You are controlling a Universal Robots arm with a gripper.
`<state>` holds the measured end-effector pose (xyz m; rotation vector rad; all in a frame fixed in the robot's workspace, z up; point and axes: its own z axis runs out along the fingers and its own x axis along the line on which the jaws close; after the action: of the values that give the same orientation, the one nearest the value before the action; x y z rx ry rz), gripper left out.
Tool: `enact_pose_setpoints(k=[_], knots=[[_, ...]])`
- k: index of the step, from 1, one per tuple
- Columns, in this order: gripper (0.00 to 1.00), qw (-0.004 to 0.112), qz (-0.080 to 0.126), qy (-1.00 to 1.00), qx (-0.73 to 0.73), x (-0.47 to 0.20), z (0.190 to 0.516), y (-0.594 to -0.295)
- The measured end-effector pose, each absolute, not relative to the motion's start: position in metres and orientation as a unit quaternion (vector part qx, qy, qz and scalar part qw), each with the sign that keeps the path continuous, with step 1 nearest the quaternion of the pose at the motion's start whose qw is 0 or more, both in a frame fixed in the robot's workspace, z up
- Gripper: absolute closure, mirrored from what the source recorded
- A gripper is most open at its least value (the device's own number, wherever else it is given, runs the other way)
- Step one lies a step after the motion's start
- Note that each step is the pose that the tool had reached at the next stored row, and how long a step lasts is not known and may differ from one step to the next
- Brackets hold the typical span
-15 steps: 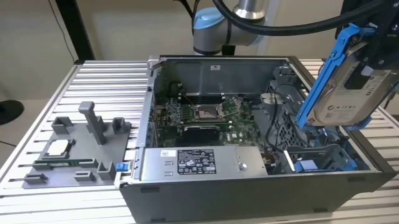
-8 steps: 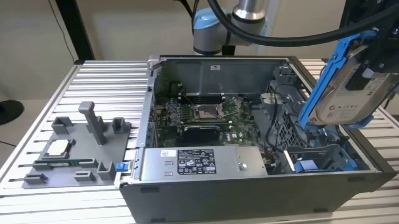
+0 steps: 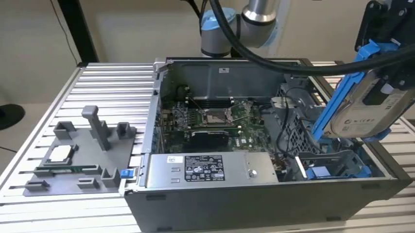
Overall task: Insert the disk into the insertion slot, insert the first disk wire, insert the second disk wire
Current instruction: 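Insert the disk into the insertion slot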
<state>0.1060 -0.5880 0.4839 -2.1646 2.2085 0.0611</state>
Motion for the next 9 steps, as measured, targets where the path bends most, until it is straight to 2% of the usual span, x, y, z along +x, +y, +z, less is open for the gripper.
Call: enact_pose_setpoints(k=[9], knots=[[1.00,0.028,0.024,0.714,-0.699,0.1061,0.4752,-0.5927]])
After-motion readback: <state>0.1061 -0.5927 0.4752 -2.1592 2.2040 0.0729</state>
